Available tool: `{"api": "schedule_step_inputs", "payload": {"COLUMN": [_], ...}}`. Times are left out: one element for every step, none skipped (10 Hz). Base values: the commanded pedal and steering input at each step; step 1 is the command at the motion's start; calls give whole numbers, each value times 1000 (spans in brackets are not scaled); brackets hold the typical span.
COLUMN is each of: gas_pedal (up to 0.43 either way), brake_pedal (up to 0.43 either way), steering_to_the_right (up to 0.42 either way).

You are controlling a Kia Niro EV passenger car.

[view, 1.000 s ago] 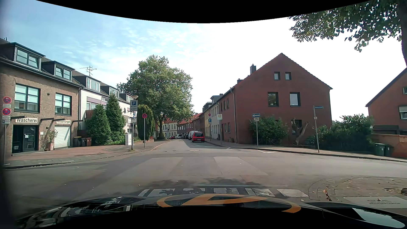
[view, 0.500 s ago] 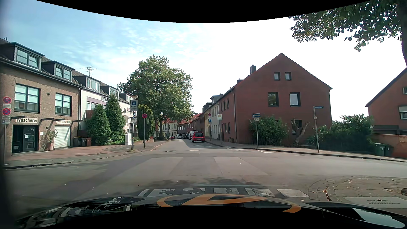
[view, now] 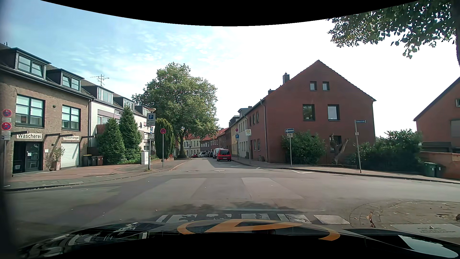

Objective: Follow the waypoints while adhering to traffic rules and regulations

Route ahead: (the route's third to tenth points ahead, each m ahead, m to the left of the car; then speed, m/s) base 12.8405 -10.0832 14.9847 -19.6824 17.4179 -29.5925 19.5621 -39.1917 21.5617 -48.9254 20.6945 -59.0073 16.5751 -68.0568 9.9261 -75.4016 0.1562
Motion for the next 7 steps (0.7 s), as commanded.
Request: {"api": "schedule_step_inputs", "payload": {"gas_pedal": [0, 0, 0, 0, 0, 0, 0], "brake_pedal": [37, 24, 0, 0, 0, 0, 0], "steering_to_the_right": [11, 11, 11, 11, 12, 12, 13]}}
